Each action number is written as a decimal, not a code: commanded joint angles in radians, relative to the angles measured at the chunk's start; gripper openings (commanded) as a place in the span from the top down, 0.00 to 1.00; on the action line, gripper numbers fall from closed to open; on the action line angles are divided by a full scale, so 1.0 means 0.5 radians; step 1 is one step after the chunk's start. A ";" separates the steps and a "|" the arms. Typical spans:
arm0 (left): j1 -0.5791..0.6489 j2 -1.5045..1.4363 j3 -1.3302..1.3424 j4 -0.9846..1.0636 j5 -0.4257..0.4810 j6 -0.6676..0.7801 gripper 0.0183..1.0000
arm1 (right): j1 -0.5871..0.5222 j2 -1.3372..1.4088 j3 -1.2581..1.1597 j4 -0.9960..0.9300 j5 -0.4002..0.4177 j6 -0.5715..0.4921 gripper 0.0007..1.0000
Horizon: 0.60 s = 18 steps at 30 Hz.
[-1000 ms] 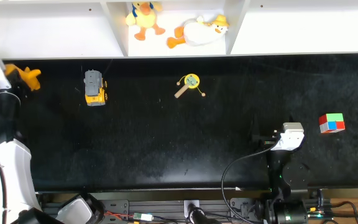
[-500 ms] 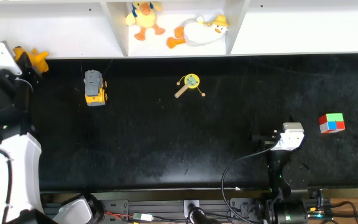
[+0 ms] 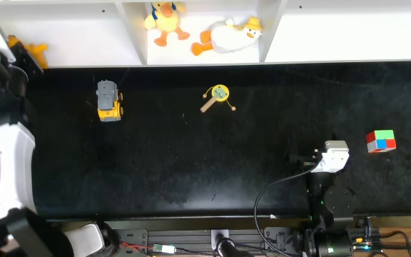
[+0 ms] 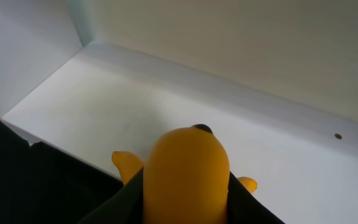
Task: Store Toys
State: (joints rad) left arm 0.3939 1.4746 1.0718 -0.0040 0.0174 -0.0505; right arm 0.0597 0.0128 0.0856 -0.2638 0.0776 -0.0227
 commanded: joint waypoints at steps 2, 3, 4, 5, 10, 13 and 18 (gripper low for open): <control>-0.005 0.135 0.162 0.006 0.023 -0.005 0.71 | 0.011 -0.018 -0.012 0.007 -0.014 0.002 0.01; -0.005 0.156 0.175 0.006 0.032 -0.006 0.71 | 0.011 -0.018 -0.012 0.007 -0.014 0.002 0.01; -0.005 0.172 0.182 0.008 0.044 -0.005 0.71 | 0.011 -0.018 -0.012 0.007 -0.013 0.002 0.01; -0.005 0.185 0.185 0.017 0.062 -0.005 0.71 | 0.011 -0.018 -0.012 0.007 -0.014 0.002 0.00; -0.005 0.228 0.186 0.048 0.069 -0.005 0.71 | 0.011 -0.018 -0.012 0.007 -0.014 0.002 0.00; -0.005 0.248 0.186 0.081 0.102 0.010 0.71 | 0.011 -0.018 -0.012 0.007 -0.014 0.002 0.00; -0.005 0.294 0.194 0.106 0.121 0.008 0.70 | 0.011 -0.018 -0.012 0.007 -0.013 0.002 0.00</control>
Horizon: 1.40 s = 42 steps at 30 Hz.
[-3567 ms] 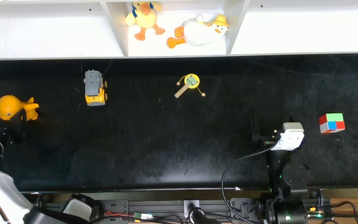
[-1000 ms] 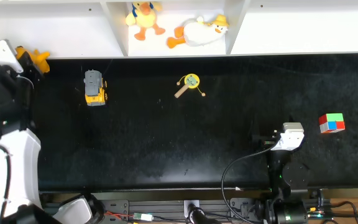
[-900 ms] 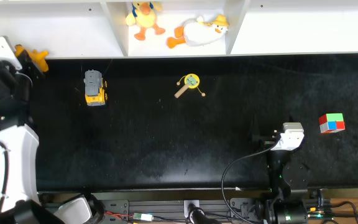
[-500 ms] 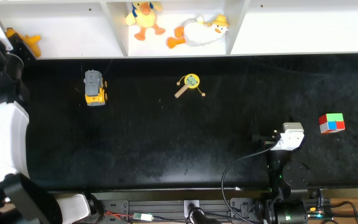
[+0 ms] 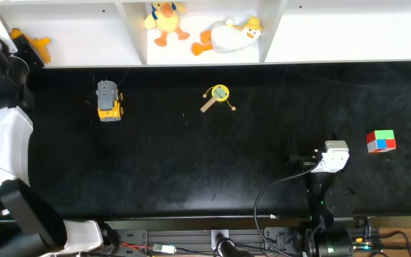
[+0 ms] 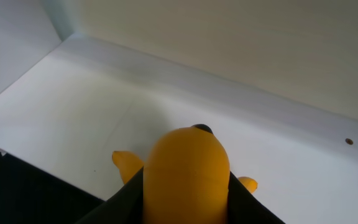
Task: Store Toys
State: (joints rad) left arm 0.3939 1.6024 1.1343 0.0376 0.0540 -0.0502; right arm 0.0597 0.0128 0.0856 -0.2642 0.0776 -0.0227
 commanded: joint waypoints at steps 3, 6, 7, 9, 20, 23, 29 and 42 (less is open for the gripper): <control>-0.005 0.061 0.075 0.029 0.047 0.006 0.69 | 0.011 -0.018 -0.012 0.008 -0.013 0.002 0.01; -0.005 0.076 0.076 0.053 0.047 0.007 0.69 | 0.011 -0.018 -0.012 0.008 -0.014 0.002 0.00; -0.005 0.082 0.076 0.069 0.047 0.008 0.69 | 0.011 -0.018 -0.011 0.008 -0.014 0.002 0.00; -0.005 0.092 0.076 0.103 0.047 0.007 0.69 | 0.011 -0.018 -0.012 0.008 -0.014 0.002 0.00; -0.005 0.192 0.079 0.251 0.047 -0.008 0.67 | 0.011 -0.018 -0.012 0.008 -0.014 0.002 0.00; -0.005 0.219 0.079 0.296 0.047 -0.007 0.62 | 0.011 -0.018 -0.011 0.008 -0.013 0.002 0.01; -0.005 0.227 0.079 0.373 0.047 -0.007 0.51 | 0.011 -0.018 -0.012 0.008 -0.014 0.002 0.00; -0.005 0.227 0.079 0.401 0.047 -0.007 0.00 | 0.011 -0.018 -0.012 0.008 -0.014 0.002 0.01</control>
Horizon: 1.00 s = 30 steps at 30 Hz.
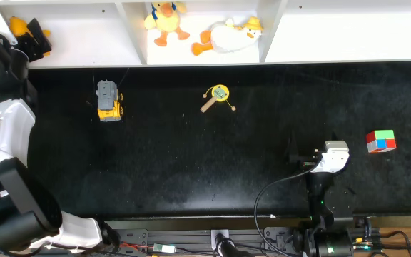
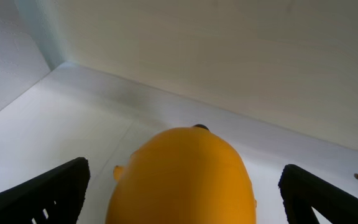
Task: Store Toys
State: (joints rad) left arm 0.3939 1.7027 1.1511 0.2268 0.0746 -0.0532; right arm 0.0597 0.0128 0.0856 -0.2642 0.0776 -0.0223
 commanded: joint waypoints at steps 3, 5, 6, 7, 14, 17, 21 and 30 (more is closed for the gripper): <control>-0.005 0.019 0.046 0.005 0.010 -0.001 0.00 | 0.011 -0.018 -0.012 0.008 -0.014 0.001 0.01; -0.005 -0.005 0.045 -0.045 0.028 -0.001 0.00 | 0.011 -0.018 -0.012 0.008 -0.014 0.001 0.01; -0.005 -0.028 0.045 -0.086 0.027 0.001 0.00 | 0.011 -0.018 -0.012 0.008 -0.013 0.001 0.01; -0.005 -0.053 0.043 -0.124 0.027 0.010 0.00 | 0.011 -0.018 -0.012 0.008 -0.013 0.001 0.00; -0.005 -0.318 -0.088 -0.365 0.027 0.167 0.00 | 0.011 -0.018 -0.012 0.008 -0.014 0.001 0.00; -0.005 -0.478 -0.239 -0.401 0.027 0.167 0.00 | 0.011 -0.018 -0.012 0.008 -0.013 0.001 0.00; -0.008 -0.787 -0.562 -0.414 0.027 0.168 0.00 | 0.011 -0.018 -0.012 0.008 -0.014 0.001 0.00; -0.214 -1.395 -1.273 -0.462 0.010 0.125 0.00 | 0.011 -0.018 -0.012 0.008 -0.013 0.001 0.00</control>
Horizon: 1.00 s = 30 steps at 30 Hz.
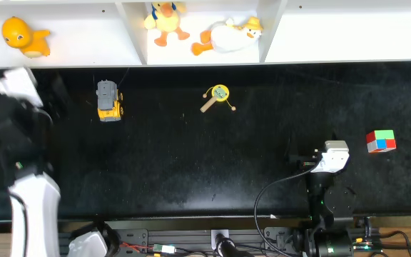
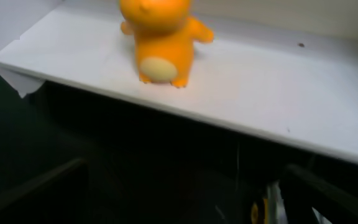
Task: Store Toys
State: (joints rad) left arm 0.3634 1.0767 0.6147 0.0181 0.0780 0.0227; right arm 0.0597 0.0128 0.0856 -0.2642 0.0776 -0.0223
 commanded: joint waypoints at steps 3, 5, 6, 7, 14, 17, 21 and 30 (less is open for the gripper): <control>-0.336 -0.148 -0.242 -0.185 -0.079 -0.170 0.00 | 0.011 -0.018 -0.012 0.008 -0.013 0.001 0.00; -0.452 -0.123 -0.242 -0.224 -0.085 -0.170 0.00 | 0.011 -0.018 -0.012 0.008 -0.014 0.001 0.00; -0.493 -0.109 -0.242 -0.232 -0.086 -0.183 0.00 | 0.011 -0.018 -0.012 0.008 -0.014 0.001 0.00; -0.525 -0.094 -0.242 -0.244 -0.085 -0.217 0.00 | 0.011 -0.018 -0.012 0.008 -0.014 0.001 0.00; -0.562 0.041 -0.240 -0.334 -0.030 -0.286 0.00 | 0.011 -0.018 -0.012 0.008 -0.014 0.001 0.01; -0.562 0.136 -0.240 -0.311 -0.018 -0.234 0.00 | 0.011 -0.018 -0.012 0.008 -0.013 0.001 0.00; -0.562 0.259 -0.240 -0.174 0.053 -0.144 0.00 | 0.011 -0.018 -0.012 0.008 -0.014 0.001 0.00; -0.561 0.384 -0.240 0.052 0.066 0.015 0.00 | 0.011 -0.018 -0.012 0.008 -0.013 0.001 0.00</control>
State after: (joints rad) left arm 0.0910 1.2633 0.4961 0.0273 0.0940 -0.0273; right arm 0.0597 0.0128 0.0856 -0.2646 0.0772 -0.0231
